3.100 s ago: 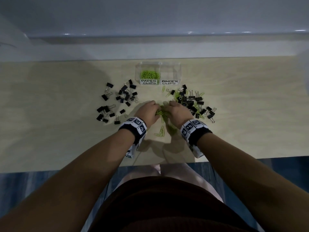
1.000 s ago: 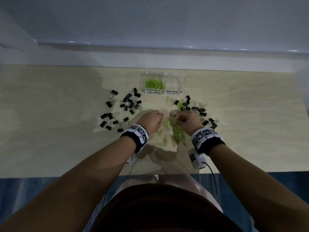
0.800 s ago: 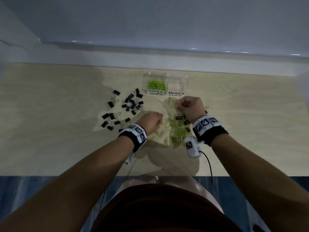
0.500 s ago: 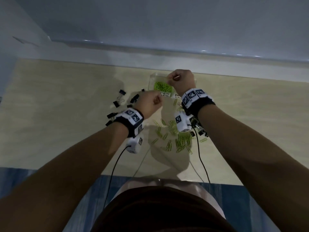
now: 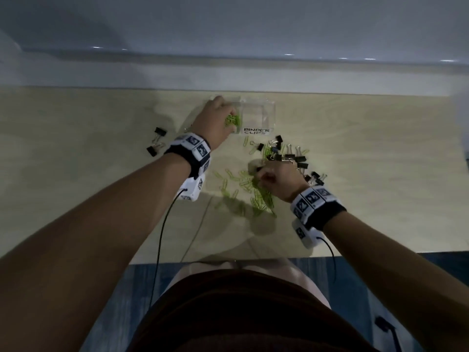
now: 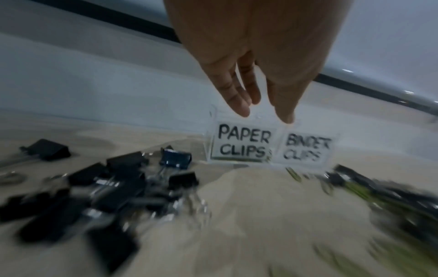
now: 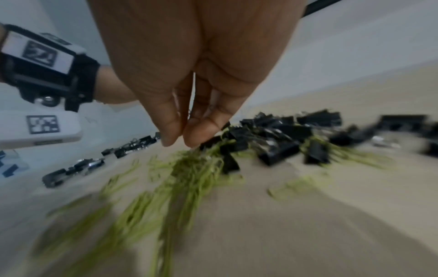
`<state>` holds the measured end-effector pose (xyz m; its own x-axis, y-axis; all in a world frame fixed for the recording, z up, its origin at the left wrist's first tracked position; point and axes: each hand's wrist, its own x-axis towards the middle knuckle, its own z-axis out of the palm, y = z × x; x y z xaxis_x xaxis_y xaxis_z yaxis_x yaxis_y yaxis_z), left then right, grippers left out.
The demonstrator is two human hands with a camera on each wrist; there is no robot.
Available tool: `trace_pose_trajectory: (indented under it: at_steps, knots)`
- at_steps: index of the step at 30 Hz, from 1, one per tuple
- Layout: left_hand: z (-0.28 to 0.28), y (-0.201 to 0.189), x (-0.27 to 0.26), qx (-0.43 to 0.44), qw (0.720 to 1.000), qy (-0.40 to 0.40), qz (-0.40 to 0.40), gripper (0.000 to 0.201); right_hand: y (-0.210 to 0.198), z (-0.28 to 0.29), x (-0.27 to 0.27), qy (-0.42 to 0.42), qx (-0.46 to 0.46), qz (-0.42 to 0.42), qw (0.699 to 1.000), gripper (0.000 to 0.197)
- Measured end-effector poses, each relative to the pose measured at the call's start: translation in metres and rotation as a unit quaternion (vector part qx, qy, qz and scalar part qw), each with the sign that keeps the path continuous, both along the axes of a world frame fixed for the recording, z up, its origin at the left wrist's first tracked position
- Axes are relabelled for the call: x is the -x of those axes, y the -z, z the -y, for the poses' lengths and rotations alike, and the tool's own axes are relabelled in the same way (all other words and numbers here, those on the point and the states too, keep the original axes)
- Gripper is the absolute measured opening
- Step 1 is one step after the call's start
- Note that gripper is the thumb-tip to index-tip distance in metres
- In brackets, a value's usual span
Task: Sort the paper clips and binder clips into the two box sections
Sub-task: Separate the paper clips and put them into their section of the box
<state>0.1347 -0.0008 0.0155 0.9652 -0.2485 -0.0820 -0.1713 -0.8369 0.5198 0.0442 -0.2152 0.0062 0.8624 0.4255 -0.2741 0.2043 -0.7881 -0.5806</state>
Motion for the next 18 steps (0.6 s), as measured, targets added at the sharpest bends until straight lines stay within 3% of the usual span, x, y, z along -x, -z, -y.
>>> trace_pose_trajectory:
  at_steps: [3,6,8,13,18]
  knots:
    - [-0.003,0.008,0.041,-0.019,0.991,0.117,-0.067,0.048,0.015,0.018,0.025,0.005,-0.005,0.000,1.000,0.021]
    - [-0.010,0.026,0.074,-0.120,0.955,0.237,-0.131,0.089,0.026,0.031,0.041,0.025,0.025,-0.009,0.999,0.041]
    - [-0.013,0.036,0.084,-0.149,0.944,0.262,-0.134,0.103,0.027,0.034,0.050,0.026,0.025,-0.008,0.999,0.054]
    - [0.007,0.039,0.093,-0.086,0.965,0.212,-0.125,0.087,0.030,0.015,0.063,0.052,0.079,-0.021,0.995,0.077]
    - [0.031,0.046,0.101,-0.014,0.985,0.137,-0.107,0.045,0.031,-0.011,0.050,0.087,0.059,-0.009,0.994,0.049]
